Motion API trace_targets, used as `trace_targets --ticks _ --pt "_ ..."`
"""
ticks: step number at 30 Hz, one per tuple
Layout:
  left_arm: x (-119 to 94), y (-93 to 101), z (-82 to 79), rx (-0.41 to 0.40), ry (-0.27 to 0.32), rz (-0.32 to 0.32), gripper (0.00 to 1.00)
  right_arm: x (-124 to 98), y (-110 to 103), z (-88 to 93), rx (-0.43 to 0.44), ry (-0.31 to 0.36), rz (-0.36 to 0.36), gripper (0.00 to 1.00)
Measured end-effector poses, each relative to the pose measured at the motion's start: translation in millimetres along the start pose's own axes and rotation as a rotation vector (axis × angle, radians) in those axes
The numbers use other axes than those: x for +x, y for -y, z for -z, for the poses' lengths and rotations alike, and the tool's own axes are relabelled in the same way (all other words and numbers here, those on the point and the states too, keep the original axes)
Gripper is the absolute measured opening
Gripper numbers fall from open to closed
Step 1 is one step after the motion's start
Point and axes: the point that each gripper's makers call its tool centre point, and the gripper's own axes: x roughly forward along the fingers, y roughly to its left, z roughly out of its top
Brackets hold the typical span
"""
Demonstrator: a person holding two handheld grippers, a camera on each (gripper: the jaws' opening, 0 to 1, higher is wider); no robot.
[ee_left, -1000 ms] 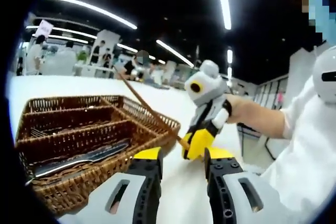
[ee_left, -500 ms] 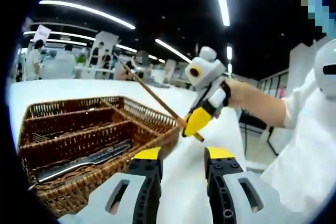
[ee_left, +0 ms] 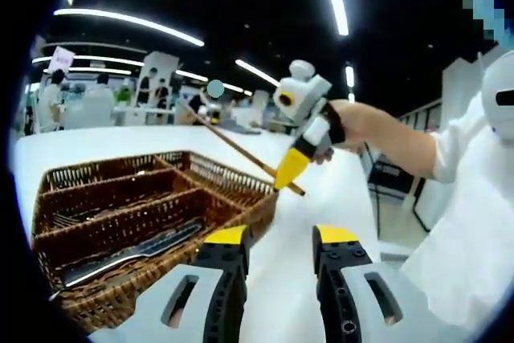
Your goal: Arrange the knives, forks, and spoons in their matching storage slots by inserting each utensil handle-first until every utensil is classified and aligned in the correct compartment
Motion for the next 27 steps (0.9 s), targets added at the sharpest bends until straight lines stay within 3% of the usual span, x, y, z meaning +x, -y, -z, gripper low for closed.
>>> trace_targets --ticks 13,27 --pt "-6 -2.4 -0.2 0.012 0.007 -0.010 0.30 0 22 -10.6 0.067 -0.041 0.066 0.06" --pt "-10 -2.7 -0.3 0.018 0.014 -0.016 0.30 5 46 -26.0 0.059 -0.039 0.125 0.06"
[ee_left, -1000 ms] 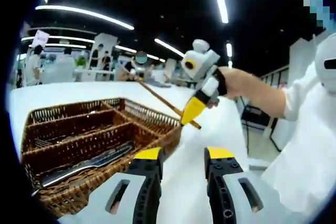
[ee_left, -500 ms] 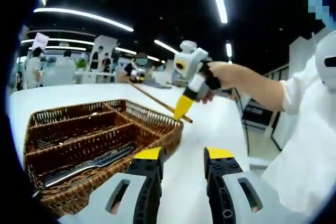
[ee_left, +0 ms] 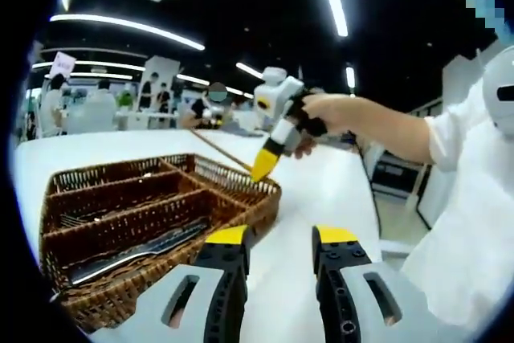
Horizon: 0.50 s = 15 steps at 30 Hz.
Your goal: Arrange the knives, forks, and spoons in their matching storage slots by inserting each utensil handle-first until every utensil is classified and aligned in the correct compartment
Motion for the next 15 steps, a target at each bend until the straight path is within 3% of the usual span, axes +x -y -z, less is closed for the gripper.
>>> trace_targets --ticks 9,12,13,15 --pt "-0.6 0.4 0.7 0.001 0.002 0.000 0.30 3.4 3.2 -2.3 -0.022 -0.009 0.018 0.06" --pt "-0.8 0.2 1.0 0.000 0.003 -0.002 0.30 5.6 -3.9 1.3 -0.001 -0.030 -0.020 0.06" --pt "-1.0 0.1 1.1 -0.003 0.006 -0.002 0.30 6.3 1.2 -0.6 -0.003 -0.023 0.019 0.06" --pt "-1.3 0.3 1.6 -0.002 0.007 -0.002 0.30 6.6 -0.8 0.8 0.011 -0.037 0.015 0.06"
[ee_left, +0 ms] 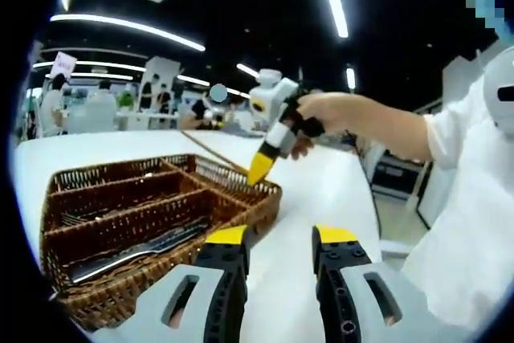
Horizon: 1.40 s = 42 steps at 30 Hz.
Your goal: Arrange the knives, forks, and spoons in their matching storage slots by inserting each utensil handle-first until every utensil is classified and aligned in the correct compartment
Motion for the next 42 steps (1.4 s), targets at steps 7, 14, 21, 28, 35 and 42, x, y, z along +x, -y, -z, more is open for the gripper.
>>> trace_targets --ticks 7,14,21,28,35,42 --pt "-2 0.2 0.7 0.000 0.002 0.000 0.30 6 8 3.6 0.081 -0.054 0.063 0.06" --pt "-3 1.0 1.4 0.004 0.003 0.001 0.30 7 15 3.4 0.108 -0.079 0.134 0.06" --pt "-5 1.7 -0.6 0.015 0.005 0.005 0.30 8 23 0.7 0.124 -0.080 0.200 0.06" --pt "-7 1.4 -0.4 0.014 0.012 0.009 0.30 11 27 1.4 0.189 -0.097 0.224 0.06" --pt "-10 -1.7 -2.6 0.014 0.024 0.010 0.30 14 30 9.1 0.218 -0.139 0.260 0.06" --pt "-14 -3.9 -1.9 0.010 0.033 0.011 0.30 18 33 13.7 0.281 -0.151 0.276 0.06"
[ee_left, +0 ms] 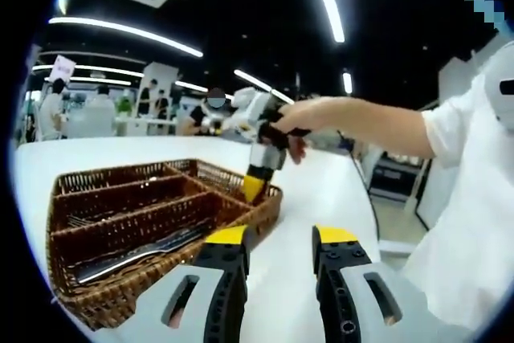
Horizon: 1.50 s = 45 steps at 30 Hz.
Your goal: Arrange the knives, forks, and spoons in their matching storage slots by inserting each utensil handle-first until every utensil is classified and aligned in the correct compartment
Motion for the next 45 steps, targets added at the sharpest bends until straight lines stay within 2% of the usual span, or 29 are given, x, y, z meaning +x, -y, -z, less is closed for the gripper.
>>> trace_targets --ticks 8,16,23,45 --pt "-1 0.1 -0.8 0.000 0.010 0.006 0.30 2 2 -1.4 0.043 0.002 0.007 0.06" --pt "-3 -1.2 -1.7 -0.002 0.018 0.005 0.30 7 3 -0.8 0.091 -0.036 0.028 0.06" --pt "-5 -2.5 -0.5 -0.007 0.022 0.003 0.30 8 4 -1.2 0.098 -0.050 0.038 0.06" --pt "-5 -5.4 -0.3 -0.011 0.024 -0.002 0.30 13 0 -2.7 0.042 -0.060 0.055 0.07"
